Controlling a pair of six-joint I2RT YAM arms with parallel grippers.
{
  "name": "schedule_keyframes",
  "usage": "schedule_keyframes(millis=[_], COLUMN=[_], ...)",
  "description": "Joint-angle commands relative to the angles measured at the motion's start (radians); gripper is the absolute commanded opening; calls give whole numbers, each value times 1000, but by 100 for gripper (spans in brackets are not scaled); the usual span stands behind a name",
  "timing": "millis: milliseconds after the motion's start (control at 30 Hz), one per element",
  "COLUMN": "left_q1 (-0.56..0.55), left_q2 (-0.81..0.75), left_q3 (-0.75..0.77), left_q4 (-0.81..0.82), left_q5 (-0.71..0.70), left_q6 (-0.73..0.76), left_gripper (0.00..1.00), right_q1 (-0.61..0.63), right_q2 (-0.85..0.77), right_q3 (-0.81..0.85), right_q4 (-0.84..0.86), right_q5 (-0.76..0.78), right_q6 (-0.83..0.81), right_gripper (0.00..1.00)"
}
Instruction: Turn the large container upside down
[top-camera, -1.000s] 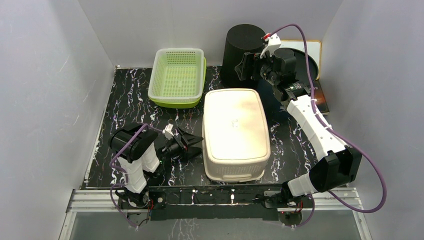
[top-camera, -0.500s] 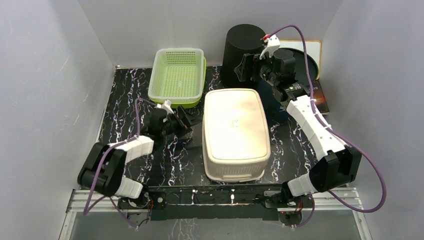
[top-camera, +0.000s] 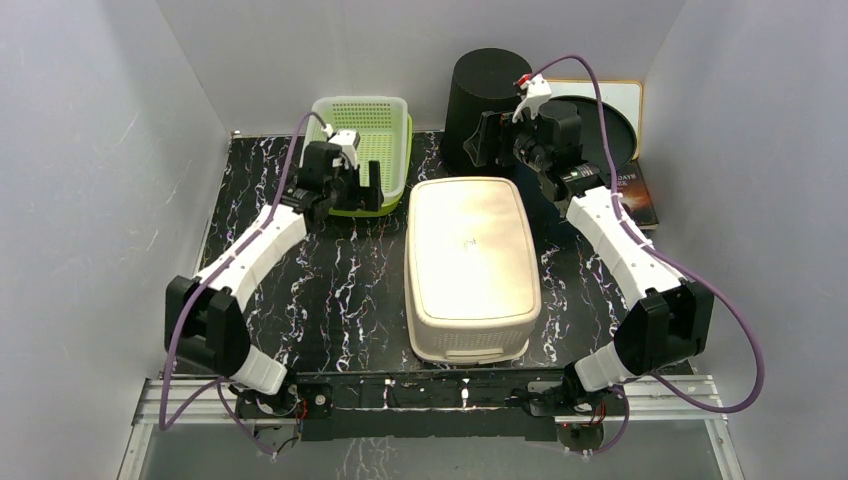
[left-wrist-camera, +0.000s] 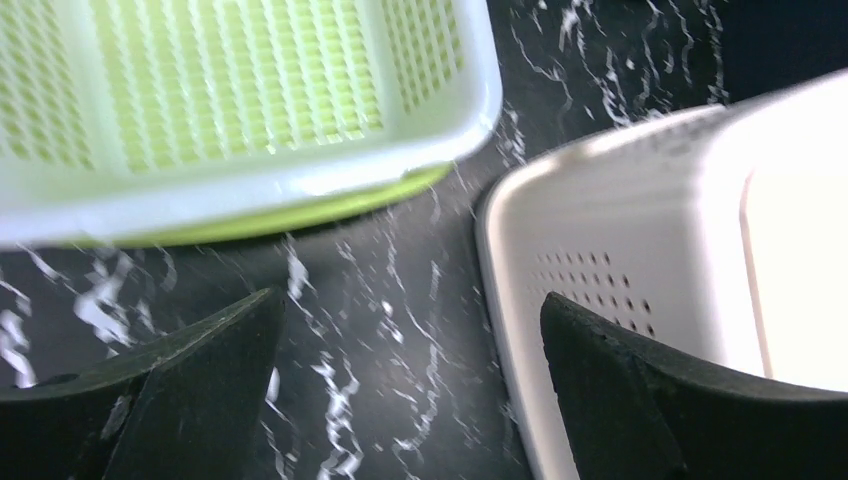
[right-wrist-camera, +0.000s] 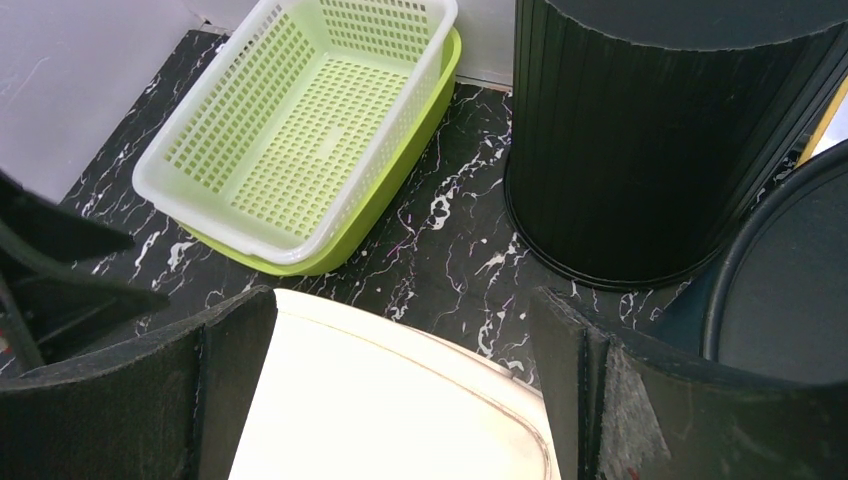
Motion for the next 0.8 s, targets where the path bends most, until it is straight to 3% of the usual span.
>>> schedule_keyframes(millis=[0, 267, 767], left_q1=[5, 3, 3], left_q2=[107, 362, 517], left_q3=[161, 420, 569], left_q4=[-108, -136, -38], left_q5=[-83, -23, 118], left_q6=[264, 410, 282], left_gripper=[98, 98, 98], right_q1=[7, 9, 10], right_q2=[-1, 28, 70], right_q3=[38, 54, 66], right_q4=[43, 21, 4], right_q5=[-14, 4, 51], right_q6=[2, -17, -42], right_gripper=[96, 96, 96])
